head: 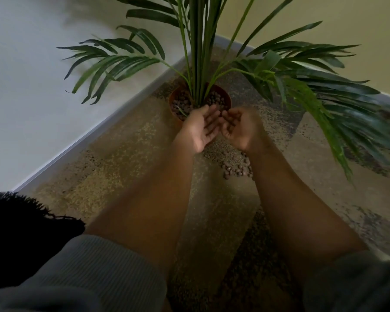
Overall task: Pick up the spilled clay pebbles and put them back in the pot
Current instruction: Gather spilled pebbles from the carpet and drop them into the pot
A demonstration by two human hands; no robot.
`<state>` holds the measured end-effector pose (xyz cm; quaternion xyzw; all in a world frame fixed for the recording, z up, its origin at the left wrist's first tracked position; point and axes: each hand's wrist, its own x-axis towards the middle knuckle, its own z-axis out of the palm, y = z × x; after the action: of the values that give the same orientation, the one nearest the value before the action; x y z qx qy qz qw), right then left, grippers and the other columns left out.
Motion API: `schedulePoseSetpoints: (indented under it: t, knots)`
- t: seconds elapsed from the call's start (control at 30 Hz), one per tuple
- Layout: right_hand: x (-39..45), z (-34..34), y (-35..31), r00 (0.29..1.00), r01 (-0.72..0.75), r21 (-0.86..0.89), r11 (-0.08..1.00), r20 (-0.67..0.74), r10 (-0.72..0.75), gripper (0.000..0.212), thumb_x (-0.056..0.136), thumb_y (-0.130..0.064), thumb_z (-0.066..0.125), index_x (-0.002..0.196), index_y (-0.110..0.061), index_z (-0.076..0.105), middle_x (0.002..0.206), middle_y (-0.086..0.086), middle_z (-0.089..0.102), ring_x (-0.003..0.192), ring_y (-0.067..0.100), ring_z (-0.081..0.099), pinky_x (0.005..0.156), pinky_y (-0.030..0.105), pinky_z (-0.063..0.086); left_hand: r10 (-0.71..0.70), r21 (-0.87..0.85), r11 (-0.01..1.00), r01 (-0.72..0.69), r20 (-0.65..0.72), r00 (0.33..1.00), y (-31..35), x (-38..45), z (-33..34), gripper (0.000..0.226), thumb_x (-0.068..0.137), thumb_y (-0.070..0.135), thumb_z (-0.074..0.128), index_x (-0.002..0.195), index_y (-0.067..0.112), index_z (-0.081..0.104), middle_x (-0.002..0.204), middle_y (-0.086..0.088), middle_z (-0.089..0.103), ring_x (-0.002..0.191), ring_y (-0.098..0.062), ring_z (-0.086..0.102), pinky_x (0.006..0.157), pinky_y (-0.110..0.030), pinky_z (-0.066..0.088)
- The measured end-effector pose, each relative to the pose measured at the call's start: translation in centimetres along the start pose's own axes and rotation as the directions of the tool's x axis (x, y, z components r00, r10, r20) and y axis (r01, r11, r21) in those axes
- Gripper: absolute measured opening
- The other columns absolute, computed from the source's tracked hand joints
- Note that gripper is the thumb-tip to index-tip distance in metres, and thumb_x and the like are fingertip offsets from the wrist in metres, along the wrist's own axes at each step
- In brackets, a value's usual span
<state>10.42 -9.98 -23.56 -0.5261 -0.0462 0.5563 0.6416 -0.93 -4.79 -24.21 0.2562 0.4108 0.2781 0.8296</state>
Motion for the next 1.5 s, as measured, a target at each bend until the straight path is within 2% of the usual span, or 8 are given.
schedulePoseSetpoints:
  t: [0.23, 0.37, 0.47, 0.57, 0.67, 0.77, 1.07, 1.5]
  knots:
    - [1.4, -4.0, 3.4, 0.956, -0.062, -0.466, 0.883, -0.282, -0.081, 0.018, 0.087, -0.007, 0.049, 0.076, -0.006, 0.063, 0.07, 0.011, 0.062, 0.05, 0.018, 0.052, 0.043, 0.023, 0.037, -0.079, 0.547, 0.831, 0.099, -0.06, 0.995, -4.7, 2.2, 0.0, 0.03, 0.101, 0.024, 0.041, 0.121, 0.023, 0.063, 0.119, 0.003, 0.067, 0.107, -0.013, 0.063, 0.074, -0.026, 0.049]
    - [1.9, -7.5, 5.5, 0.957, -0.147, -0.785, 0.601, -0.266, -0.114, 0.023, 0.088, -0.017, 0.056, 0.066, -0.016, 0.052, 0.069, 0.004, 0.055, 0.056, 0.017, 0.051, 0.05, 0.025, 0.044, 0.099, 0.876, 0.481, 0.047, -0.107, 0.989, -8.1, 4.5, -2.0, 0.034, 0.088, 0.018, 0.062, 0.122, 0.023, 0.062, 0.133, -0.004, 0.059, 0.107, -0.017, 0.058, 0.085, -0.028, 0.05]
    - [2.3, -9.6, 6.6, 0.929, -0.168, -0.926, 0.339, -0.263, -0.259, 0.021, 0.087, -0.025, 0.056, 0.083, -0.006, 0.061, 0.081, 0.014, 0.06, 0.077, 0.028, 0.06, 0.059, 0.031, 0.047, 0.053, 0.935, 0.348, 0.065, -0.088, 0.995, -10.0, 5.1, -3.0, 0.056, 0.08, 0.021, 0.074, 0.131, 0.026, 0.051, 0.138, -0.006, 0.052, 0.112, -0.022, 0.056, 0.083, -0.032, 0.052]
    - [2.4, -11.1, 7.3, 0.886, -0.37, -0.918, 0.144, -0.395, -0.242, 0.055, 0.085, -0.042, 0.061, 0.128, -0.009, 0.053, 0.131, 0.018, 0.05, 0.127, 0.036, 0.044, 0.094, 0.043, 0.047, 0.062, 0.975, 0.218, 0.032, -0.047, 0.997, -11.4, 5.3, -3.1, 0.075, 0.071, 0.024, 0.081, 0.137, 0.031, 0.044, 0.137, -0.005, 0.051, 0.101, -0.022, 0.056, 0.07, -0.029, 0.049]
    - [2.2, -12.2, 8.0, 0.871, -0.435, -0.894, 0.104, -0.448, -0.203, 0.077, 0.081, -0.049, 0.07, 0.142, -0.014, 0.038, 0.153, 0.015, 0.021, 0.143, 0.037, 0.018, 0.108, 0.048, 0.037, 0.056, 1.0, 0.002, -0.031, 0.031, 0.998, -12.3, 5.6, -3.0, 0.088, 0.068, 0.03, 0.083, 0.143, 0.032, 0.038, 0.151, -0.005, 0.033, 0.129, -0.031, 0.043, 0.1, -0.043, 0.046]
    - [2.5, -13.0, 8.6, 0.894, -0.374, -0.921, 0.113, -0.39, -0.223, 0.075, 0.081, -0.047, 0.071, 0.142, -0.017, 0.039, 0.152, 0.015, 0.018, 0.141, 0.038, 0.018, 0.108, 0.048, 0.037, 0.032, 0.979, -0.177, -0.103, 0.11, 0.993, -12.8, 5.5, -2.6, 0.094, 0.069, 0.033, 0.083, 0.147, 0.031, 0.032, 0.156, -0.001, 0.023, 0.143, -0.031, 0.021, 0.114, -0.046, 0.03]
    - [2.9, -13.1, 9.2, 0.949, -0.167, -0.985, -0.054, -0.145, -0.281, 0.04, 0.084, -0.041, 0.068, 0.122, -0.029, 0.06, 0.121, 0.008, 0.046, 0.11, 0.029, 0.052, 0.093, 0.04, 0.051, 0.135, 0.974, -0.19, -0.126, 0.153, 0.979, -13.2, 5.7, -2.8, 0.044, 0.077, 0.022, 0.076, 0.116, 0.031, 0.058, 0.133, -0.001, 0.047, 0.126, -0.025, 0.039, 0.104, -0.036, 0.037]
    - [2.3, -12.1, 9.7, 0.928, -0.18, -0.982, 0.054, -0.188, -0.322, 0.026, 0.092, -0.025, 0.058, 0.118, -0.023, 0.063, 0.11, 0.006, 0.044, 0.089, 0.021, 0.047, 0.077, 0.03, 0.043, 0.114, 0.99, -0.143, -0.003, 0.02, 0.993, -12.8, 4.2, -2.7, 0.029, 0.081, 0.019, 0.074, 0.106, 0.016, 0.06, 0.109, -0.007, 0.063, 0.098, -0.024, 0.06, 0.074, -0.033, 0.048]
